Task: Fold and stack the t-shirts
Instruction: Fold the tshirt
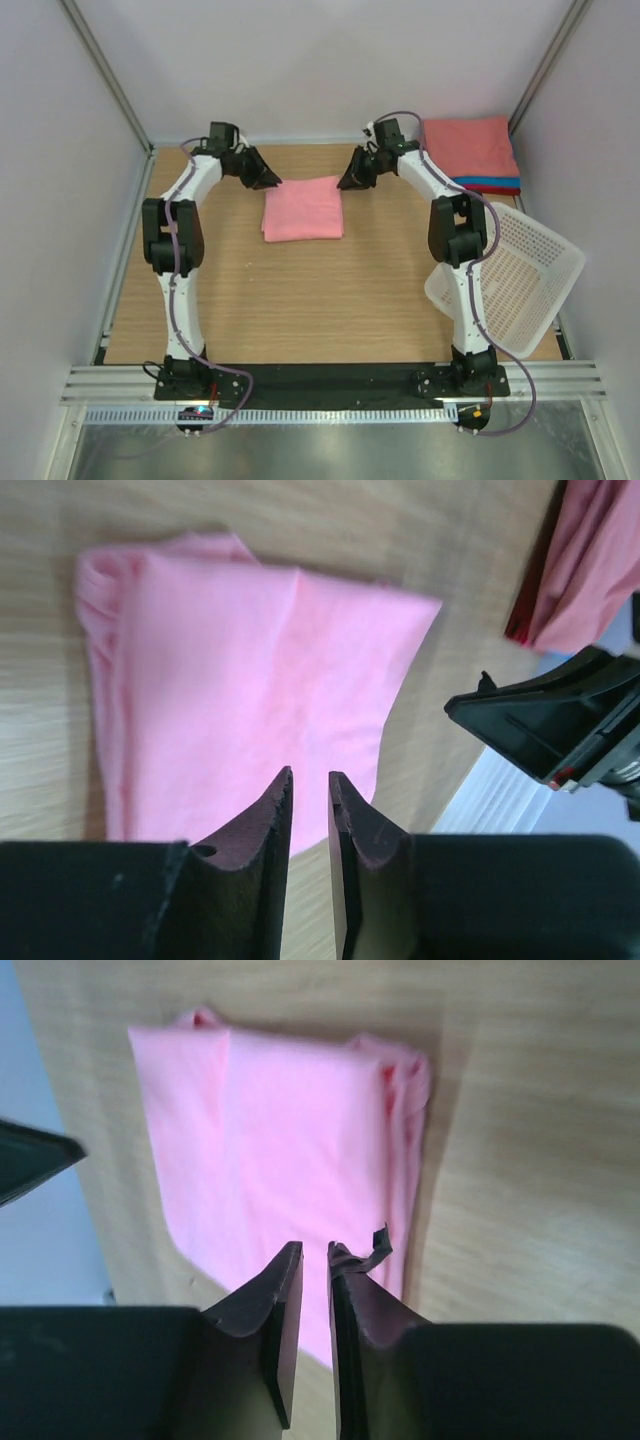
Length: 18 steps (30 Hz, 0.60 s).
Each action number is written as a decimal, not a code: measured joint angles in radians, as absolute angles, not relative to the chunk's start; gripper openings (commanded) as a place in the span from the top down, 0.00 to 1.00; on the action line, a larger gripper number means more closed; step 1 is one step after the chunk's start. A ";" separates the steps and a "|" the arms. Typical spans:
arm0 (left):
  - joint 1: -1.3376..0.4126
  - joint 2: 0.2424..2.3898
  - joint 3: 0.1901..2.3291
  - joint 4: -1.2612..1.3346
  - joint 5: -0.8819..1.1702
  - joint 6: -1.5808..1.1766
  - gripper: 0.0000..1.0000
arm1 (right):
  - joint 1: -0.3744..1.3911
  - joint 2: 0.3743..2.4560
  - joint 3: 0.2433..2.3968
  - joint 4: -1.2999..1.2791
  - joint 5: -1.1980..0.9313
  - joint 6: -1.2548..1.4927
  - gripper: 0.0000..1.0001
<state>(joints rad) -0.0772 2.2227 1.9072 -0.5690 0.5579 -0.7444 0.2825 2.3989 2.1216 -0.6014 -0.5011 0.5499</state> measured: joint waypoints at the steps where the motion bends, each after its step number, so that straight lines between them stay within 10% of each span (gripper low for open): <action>1: -0.093 2.223 1.885 -0.565 0.568 -0.734 0.78 | 0.288 2.387 2.098 -0.602 -0.521 0.545 0.80; 18: -0.016 2.551 2.071 -0.380 0.670 -0.858 0.78 | 0.371 2.343 1.753 -0.495 -0.818 0.529 0.81</action>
